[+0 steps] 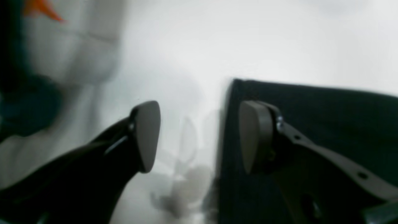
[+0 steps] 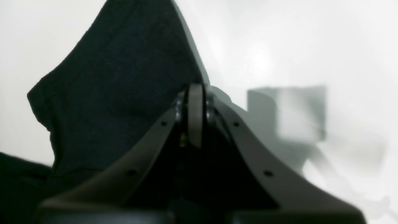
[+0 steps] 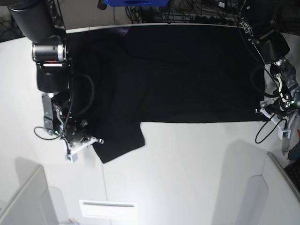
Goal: Fold the T-shirt properly
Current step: 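Grasp the hem corners with both grippers, then fold the hem up onto the collar edge with both grippers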
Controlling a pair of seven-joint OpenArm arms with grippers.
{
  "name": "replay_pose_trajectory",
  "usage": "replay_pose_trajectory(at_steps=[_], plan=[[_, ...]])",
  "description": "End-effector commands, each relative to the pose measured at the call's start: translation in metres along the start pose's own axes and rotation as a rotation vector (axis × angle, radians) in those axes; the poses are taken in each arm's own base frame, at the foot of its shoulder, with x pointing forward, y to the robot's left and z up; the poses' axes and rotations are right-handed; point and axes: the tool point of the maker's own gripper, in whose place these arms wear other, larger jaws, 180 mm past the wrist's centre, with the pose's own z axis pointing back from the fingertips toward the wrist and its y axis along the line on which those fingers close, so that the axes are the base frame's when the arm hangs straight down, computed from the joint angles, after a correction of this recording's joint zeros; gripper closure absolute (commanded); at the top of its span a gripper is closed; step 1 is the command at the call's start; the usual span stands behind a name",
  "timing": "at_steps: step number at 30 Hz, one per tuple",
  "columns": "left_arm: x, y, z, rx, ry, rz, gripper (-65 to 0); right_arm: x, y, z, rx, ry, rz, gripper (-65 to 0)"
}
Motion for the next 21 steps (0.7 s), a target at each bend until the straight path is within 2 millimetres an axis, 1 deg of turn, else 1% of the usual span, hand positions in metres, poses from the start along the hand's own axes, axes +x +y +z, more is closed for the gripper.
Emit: replay_pose_trajectory(at_steps=[1, 3, 6, 9, 12, 16, 20, 21], plan=[[0.026, 0.008, 0.006, 0.011, -0.067, 0.005, -38.8, 0.013, 0.0, 0.004, -0.006, -0.013, 0.011, 0.0], [0.024, 0.007, 0.0, -0.002, -0.05, 0.027, -38.8, 0.013, -0.001, 0.004, -0.008, -0.013, 0.012, 0.0], [0.016, 0.002, -0.01, -0.024, -0.017, 0.046, -38.8, 0.013, -0.001, 0.004, -0.008, -0.013, 0.012, 0.0], [0.017, -0.002, -0.017, -0.04, -0.026, 0.061, -38.8, 0.013, -0.001, 0.004, -0.008, -0.013, 0.012, 0.0], [0.006, -0.008, -0.025, -0.059, 0.0, 0.081, -38.8, 0.013, -0.001, 0.004, -0.008, -0.013, 0.012, 0.0], [-0.001, -0.014, -0.029, -0.076, 0.019, 0.09, -38.8, 0.013, -0.001, 0.004, -0.008, -0.014, 0.012, 0.0], [-0.003, -0.027, -0.033, -0.098, 0.026, 0.094, -38.7, 0.013, -0.001, 0.004, -0.008, -0.014, 0.012, 0.0], [-0.004, -0.027, -0.034, -0.097, 0.029, 0.094, -37.4, 0.013, -0.001, 0.004, -0.008, -0.014, 0.012, 0.0]])
